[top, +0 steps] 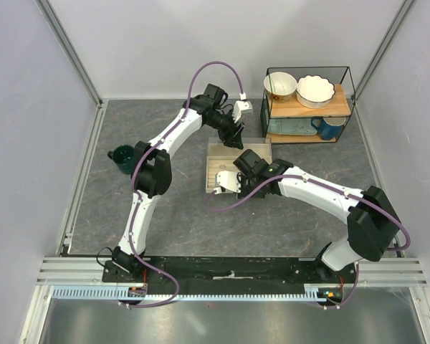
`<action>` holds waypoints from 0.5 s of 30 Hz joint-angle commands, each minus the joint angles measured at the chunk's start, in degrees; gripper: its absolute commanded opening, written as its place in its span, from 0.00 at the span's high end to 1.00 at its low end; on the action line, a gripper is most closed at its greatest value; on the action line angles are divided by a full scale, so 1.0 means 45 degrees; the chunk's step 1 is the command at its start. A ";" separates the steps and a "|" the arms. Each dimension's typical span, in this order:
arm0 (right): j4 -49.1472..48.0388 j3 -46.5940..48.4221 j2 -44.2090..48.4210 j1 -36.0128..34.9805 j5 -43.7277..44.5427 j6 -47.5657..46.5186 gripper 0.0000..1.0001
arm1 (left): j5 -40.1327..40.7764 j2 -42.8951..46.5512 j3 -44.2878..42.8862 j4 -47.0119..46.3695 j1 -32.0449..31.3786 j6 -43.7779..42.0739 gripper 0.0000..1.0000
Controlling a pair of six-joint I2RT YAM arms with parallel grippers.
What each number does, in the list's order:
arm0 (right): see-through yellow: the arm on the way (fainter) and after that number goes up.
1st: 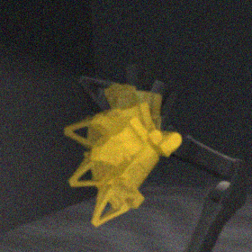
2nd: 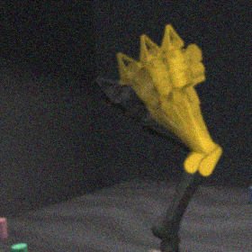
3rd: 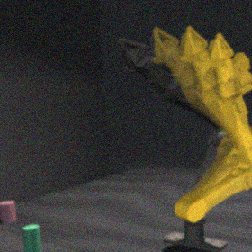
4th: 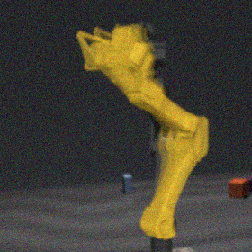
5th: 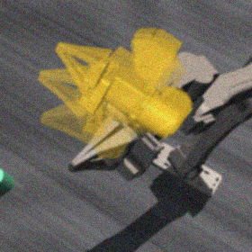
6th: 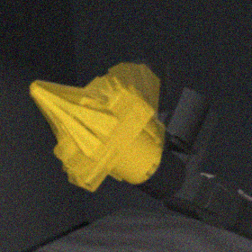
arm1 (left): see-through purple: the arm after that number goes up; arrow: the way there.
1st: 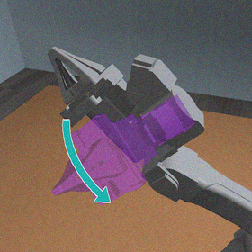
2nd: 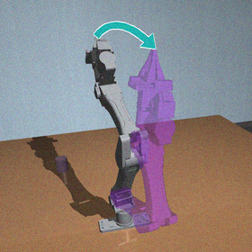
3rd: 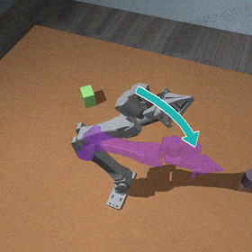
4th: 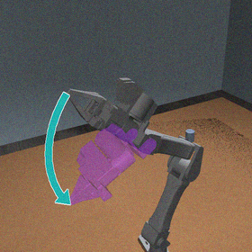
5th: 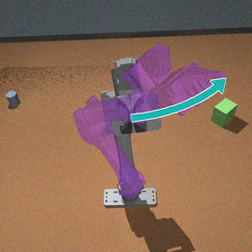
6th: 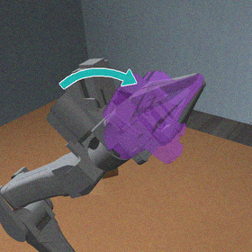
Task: Organize the mixed jewelry
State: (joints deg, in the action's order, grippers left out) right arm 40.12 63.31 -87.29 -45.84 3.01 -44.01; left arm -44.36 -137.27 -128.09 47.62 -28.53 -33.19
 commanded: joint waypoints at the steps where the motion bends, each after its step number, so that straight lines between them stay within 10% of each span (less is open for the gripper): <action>1: -0.1532 0.0893 0.0158 0.0168 0.1072 -0.0064 1.00 | 0.0404 -0.0999 0.0262 0.1724 -0.0456 -0.0575 0.37; 15: -0.3308 -0.0786 0.0959 -0.0066 0.1753 0.0443 1.00 | 0.0697 -0.1174 0.0028 0.1235 -0.0456 0.0500 0.45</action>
State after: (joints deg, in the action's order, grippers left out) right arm 36.97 61.04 -86.26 -46.13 3.62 -42.87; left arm -44.14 -138.04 -129.27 47.16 -28.58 -31.73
